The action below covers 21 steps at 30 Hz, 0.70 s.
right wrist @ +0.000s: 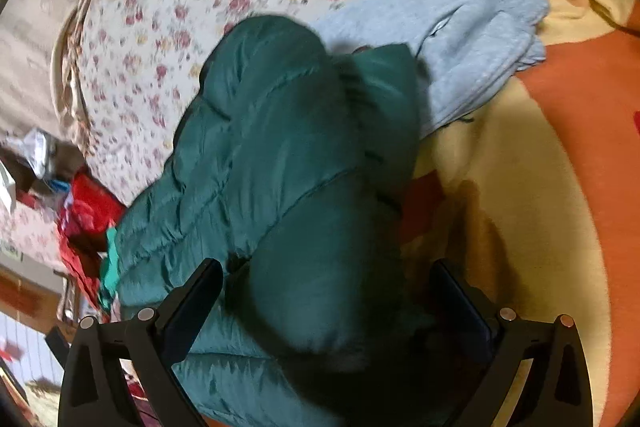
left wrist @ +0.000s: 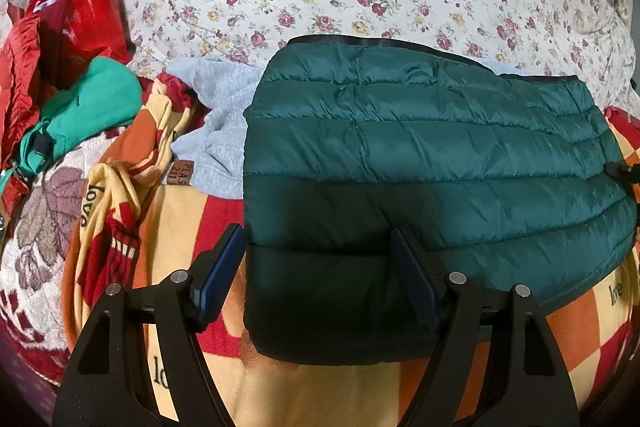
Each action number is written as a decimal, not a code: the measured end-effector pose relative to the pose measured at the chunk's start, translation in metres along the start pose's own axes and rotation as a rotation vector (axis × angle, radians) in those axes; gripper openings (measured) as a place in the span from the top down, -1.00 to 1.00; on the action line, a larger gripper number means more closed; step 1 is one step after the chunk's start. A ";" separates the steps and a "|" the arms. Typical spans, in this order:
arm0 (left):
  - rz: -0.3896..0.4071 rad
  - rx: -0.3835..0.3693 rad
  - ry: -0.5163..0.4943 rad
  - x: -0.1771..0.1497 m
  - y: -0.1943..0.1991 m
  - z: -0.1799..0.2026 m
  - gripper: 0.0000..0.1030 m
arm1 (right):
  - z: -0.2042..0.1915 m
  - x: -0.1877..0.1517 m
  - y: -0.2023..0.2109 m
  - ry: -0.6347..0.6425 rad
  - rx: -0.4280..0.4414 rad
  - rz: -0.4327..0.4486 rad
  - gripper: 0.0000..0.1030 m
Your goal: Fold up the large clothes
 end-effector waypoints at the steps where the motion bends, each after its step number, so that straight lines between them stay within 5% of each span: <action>1: 0.000 0.000 0.000 0.000 0.000 0.000 -0.47 | 0.000 -0.001 -0.002 0.001 -0.003 -0.005 -0.99; 15: -0.003 -0.049 0.031 0.005 0.001 -0.011 -0.46 | 0.010 -0.005 -0.011 0.001 0.009 0.008 -1.00; 21: -0.054 -0.195 0.181 0.021 -0.018 -0.066 -0.46 | 0.012 -0.009 -0.010 0.006 0.023 0.016 -1.00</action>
Point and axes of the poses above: each gripper's, at about its wrist camera, not at the fingertips, and y roughly against the way its jaws point, z to its right, x to its top, the point moved 1 cm from there along -y, roughly the way its jaws point, and after that the axes turned 8 degrees about x, right-handed, at the moved point
